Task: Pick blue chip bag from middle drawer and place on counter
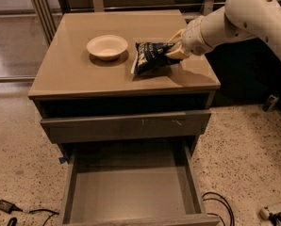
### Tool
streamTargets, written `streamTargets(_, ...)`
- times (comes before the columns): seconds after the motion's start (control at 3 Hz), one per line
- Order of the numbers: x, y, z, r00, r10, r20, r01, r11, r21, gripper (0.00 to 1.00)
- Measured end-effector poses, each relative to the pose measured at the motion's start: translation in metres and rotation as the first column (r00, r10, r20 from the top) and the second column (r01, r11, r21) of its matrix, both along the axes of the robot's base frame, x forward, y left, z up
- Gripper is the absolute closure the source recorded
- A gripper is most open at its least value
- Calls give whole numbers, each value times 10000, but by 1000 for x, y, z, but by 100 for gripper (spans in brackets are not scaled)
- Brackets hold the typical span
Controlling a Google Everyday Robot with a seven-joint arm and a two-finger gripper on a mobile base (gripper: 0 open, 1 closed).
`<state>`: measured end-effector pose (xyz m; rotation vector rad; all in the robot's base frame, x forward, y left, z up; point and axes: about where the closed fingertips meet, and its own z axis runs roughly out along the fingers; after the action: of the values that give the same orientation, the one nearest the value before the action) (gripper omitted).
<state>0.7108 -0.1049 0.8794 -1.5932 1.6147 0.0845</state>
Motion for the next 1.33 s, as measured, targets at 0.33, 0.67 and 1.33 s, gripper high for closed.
streamTargets(0.33, 14, -14, -15, 9995, -212, -231, 211, 9998, -49, 100)
streamTargets(0.67, 16, -15, -16, 9995, -228, -237, 227, 9997, -48, 83)
streamTargets(1.33, 16, -15, -16, 9995, -227, -238, 226, 9997, -48, 36)
